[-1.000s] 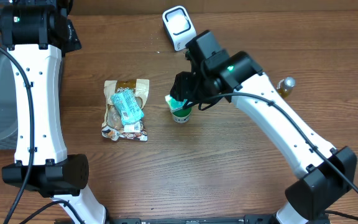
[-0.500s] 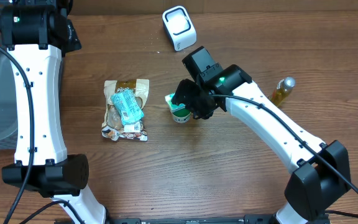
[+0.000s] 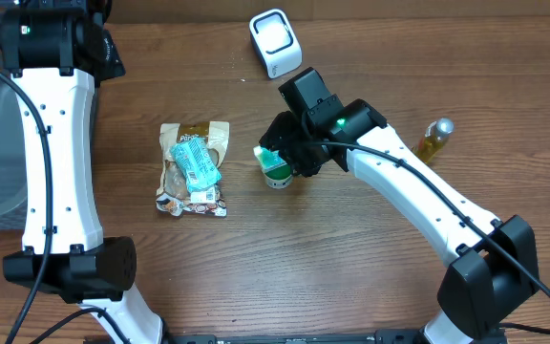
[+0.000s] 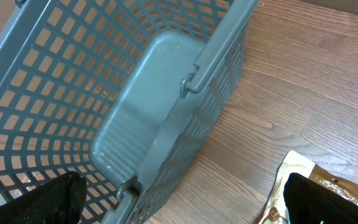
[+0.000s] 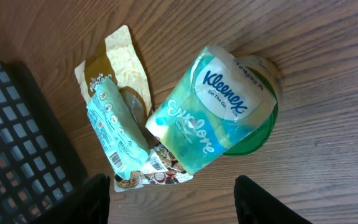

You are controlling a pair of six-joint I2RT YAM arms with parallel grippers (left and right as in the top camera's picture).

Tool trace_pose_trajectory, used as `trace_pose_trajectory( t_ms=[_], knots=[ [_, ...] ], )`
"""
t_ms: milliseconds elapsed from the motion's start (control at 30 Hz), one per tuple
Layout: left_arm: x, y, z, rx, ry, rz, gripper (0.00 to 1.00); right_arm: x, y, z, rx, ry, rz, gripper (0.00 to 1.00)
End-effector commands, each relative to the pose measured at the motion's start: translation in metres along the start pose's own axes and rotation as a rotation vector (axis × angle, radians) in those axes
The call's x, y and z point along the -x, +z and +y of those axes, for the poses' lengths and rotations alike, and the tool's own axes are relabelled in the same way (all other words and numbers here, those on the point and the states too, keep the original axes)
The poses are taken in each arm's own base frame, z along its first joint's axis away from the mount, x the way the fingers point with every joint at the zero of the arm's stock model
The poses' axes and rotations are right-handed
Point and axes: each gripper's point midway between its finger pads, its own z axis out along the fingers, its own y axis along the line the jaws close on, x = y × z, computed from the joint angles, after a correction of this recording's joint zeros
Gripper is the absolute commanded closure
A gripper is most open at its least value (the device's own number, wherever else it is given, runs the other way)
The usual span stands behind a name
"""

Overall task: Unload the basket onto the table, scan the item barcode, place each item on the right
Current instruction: 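Grasp the Kleenex tissue pack atop the green canister, right gripper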

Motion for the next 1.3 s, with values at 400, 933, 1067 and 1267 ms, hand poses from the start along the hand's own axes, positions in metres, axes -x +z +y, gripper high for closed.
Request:
trace_pose_trajectory(
  t_ms=[400, 933, 1067, 1267],
  knots=[
    [0.006, -0.006, 0.006, 0.011, 0.003, -0.028, 0.01, -0.004, 0.004, -0.002, -0.063, 0.095, -0.137, 0.48],
    [0.006, -0.006, 0.006, 0.011, 0.003, -0.028, 0.0, -0.005, 0.036, -0.028, -0.102, 0.246, -0.195, 0.55],
    [0.006, -0.006, 0.006, 0.011, 0.003, -0.028, 0.0, -0.003, 0.041, -0.03, -0.109, 0.246, -0.205, 0.56],
    [0.006, -0.006, 0.006, 0.011, 0.003, -0.028, 0.0, -0.002, 0.054, -0.039, -0.149, 0.247, -0.206, 0.57]
  ],
)
